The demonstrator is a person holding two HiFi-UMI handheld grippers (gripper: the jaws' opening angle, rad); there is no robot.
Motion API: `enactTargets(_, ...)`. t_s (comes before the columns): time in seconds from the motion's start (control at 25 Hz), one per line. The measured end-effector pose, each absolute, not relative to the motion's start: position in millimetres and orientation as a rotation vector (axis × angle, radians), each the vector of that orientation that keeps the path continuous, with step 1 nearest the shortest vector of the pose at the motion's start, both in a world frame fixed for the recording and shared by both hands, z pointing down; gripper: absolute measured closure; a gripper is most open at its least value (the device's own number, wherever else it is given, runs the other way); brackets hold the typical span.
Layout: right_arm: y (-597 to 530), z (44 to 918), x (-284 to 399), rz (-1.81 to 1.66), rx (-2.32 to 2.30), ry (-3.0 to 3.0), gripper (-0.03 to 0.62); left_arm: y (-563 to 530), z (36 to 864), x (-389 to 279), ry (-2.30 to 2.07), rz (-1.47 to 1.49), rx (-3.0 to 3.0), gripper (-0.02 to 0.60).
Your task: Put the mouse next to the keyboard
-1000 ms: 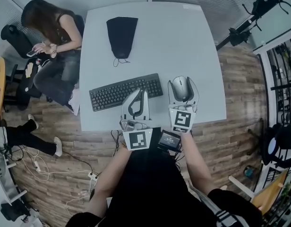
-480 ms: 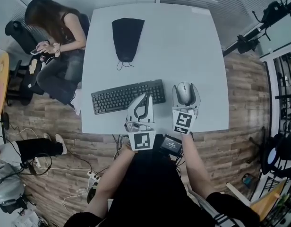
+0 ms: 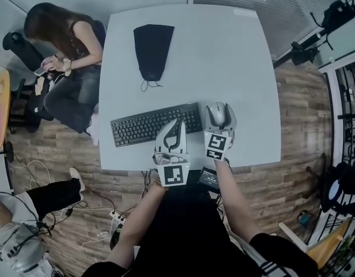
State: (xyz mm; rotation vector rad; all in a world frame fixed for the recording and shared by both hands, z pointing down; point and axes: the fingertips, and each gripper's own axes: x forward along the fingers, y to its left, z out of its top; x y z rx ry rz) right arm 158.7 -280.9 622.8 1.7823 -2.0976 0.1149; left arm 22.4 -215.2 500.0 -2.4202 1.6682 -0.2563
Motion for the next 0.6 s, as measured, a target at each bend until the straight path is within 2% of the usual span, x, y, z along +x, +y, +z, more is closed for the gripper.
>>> enactTargets(0.6, -296, 688, 156, 0.204, 1.711, -2.050, 0.301, -231, 528, 13, 1.662, -0.328, -2.469, 0.558)
